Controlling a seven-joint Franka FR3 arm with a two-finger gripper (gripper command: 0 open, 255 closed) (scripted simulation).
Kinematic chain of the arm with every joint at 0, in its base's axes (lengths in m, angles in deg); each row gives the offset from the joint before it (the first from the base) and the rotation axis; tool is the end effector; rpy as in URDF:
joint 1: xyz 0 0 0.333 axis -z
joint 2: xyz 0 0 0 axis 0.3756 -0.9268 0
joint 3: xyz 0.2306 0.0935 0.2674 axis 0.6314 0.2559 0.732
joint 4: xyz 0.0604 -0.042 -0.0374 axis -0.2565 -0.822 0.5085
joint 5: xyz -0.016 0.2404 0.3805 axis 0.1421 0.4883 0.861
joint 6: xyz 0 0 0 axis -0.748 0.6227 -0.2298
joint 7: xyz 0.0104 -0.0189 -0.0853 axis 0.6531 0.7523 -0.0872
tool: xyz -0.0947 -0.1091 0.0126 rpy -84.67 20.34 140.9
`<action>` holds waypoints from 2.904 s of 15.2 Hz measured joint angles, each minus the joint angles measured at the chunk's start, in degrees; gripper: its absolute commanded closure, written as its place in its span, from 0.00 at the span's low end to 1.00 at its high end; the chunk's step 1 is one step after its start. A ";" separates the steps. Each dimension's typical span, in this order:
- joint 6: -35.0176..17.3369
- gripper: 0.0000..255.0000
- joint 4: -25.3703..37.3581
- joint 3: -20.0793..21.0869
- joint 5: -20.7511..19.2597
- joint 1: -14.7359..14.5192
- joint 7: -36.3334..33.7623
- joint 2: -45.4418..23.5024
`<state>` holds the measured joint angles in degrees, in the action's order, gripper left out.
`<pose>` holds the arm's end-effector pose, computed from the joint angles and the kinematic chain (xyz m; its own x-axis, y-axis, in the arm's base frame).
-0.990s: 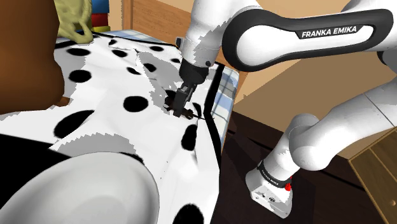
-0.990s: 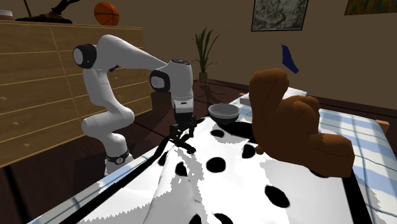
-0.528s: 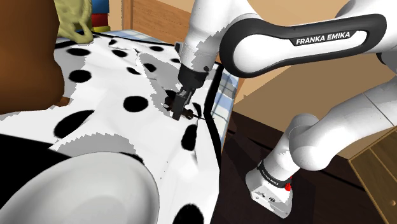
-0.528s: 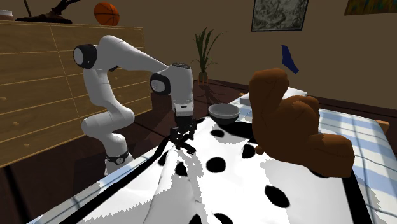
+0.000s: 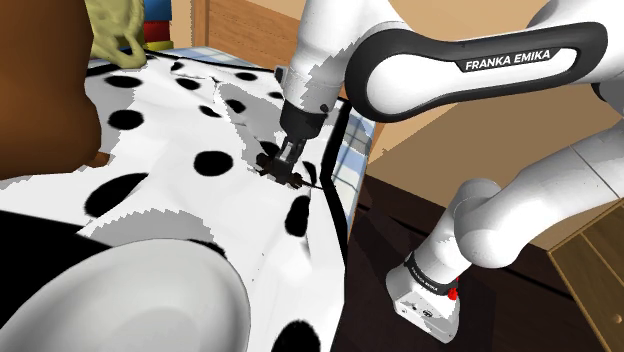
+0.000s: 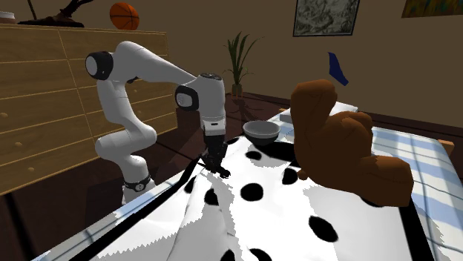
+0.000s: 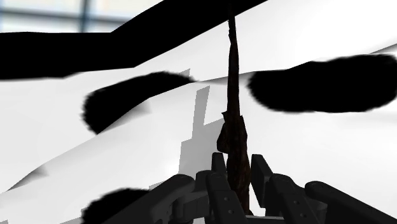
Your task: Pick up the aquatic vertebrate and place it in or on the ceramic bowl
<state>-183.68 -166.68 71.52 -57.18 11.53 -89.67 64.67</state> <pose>0.3928 0.2825 0.4539 0.9211 0.3867 0.0449 0.3856 -0.9221 0.0312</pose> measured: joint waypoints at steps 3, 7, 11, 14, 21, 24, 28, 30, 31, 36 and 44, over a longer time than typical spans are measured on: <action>0.00 1.00 0.00 0.00 0.00 0.00 0.00 0.00; 1.65 1.00 1.34 -0.24 -0.03 0.05 0.12 0.33; 4.97 1.00 3.84 -0.68 -0.02 0.06 0.30 1.19; 7.24 1.00 5.80 -0.84 -0.06 0.05 0.22 1.51; 12.57 1.00 11.13 -1.50 -0.45 0.38 0.45 1.51; 14.77 1.00 13.19 -1.66 -0.51 0.41 0.40 1.65; 17.83 1.00 16.62 -1.93 -0.78 0.62 0.44 1.26; 19.41 1.00 18.44 -1.98 -0.90 0.68 0.34 1.02; 20.15 1.00 19.30 -1.99 -0.96 0.71 0.28 0.89; 22.25 1.00 23.62 0.30 -1.10 0.15 -2.91 -1.27; 22.78 1.00 32.12 9.70 -2.98 -2.44 -15.62 -9.47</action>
<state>-160.90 -134.56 81.22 -60.16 9.09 -105.29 55.21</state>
